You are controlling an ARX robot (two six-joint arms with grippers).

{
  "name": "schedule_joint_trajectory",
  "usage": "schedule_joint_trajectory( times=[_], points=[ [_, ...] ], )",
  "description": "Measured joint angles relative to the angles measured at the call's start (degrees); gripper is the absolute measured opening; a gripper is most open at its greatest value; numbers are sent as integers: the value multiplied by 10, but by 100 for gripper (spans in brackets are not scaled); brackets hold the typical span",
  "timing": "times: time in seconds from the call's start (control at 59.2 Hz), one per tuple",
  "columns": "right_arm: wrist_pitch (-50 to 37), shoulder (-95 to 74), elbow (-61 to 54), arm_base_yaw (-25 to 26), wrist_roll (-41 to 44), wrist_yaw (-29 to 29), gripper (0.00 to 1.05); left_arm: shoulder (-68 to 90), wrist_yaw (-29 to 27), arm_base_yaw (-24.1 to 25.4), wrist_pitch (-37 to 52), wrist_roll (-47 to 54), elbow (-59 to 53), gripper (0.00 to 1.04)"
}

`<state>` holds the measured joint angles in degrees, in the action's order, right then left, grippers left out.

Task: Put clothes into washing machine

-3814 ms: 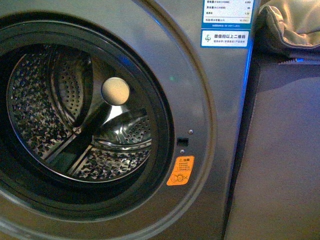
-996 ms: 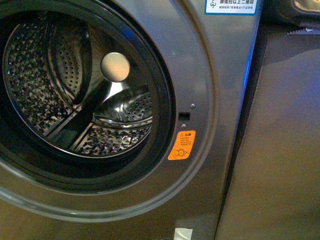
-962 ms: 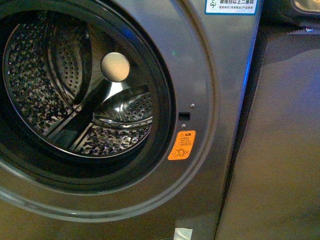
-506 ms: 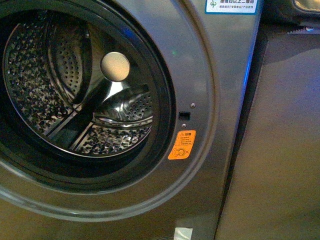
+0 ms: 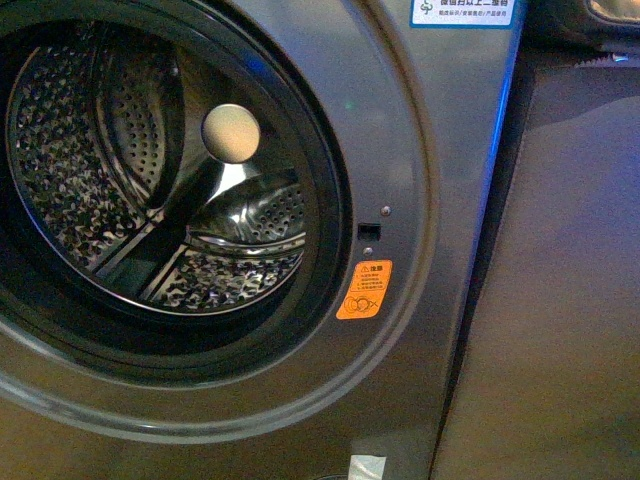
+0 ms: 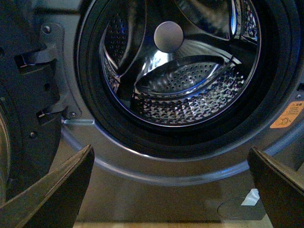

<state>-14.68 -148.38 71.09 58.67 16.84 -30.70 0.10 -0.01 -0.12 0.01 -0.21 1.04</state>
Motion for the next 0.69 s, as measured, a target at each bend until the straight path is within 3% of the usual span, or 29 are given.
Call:
schedule_joint_trajectory(
  times=[0.388, 0.692],
  points=[
    [43, 364, -134, 29, -14, -176, 14, 0, 0, 0, 0, 0, 0, 98],
    [65, 601, -78, 27, -104, -279, 14, 0, 0, 0, 0, 0, 0, 98]
  ],
)
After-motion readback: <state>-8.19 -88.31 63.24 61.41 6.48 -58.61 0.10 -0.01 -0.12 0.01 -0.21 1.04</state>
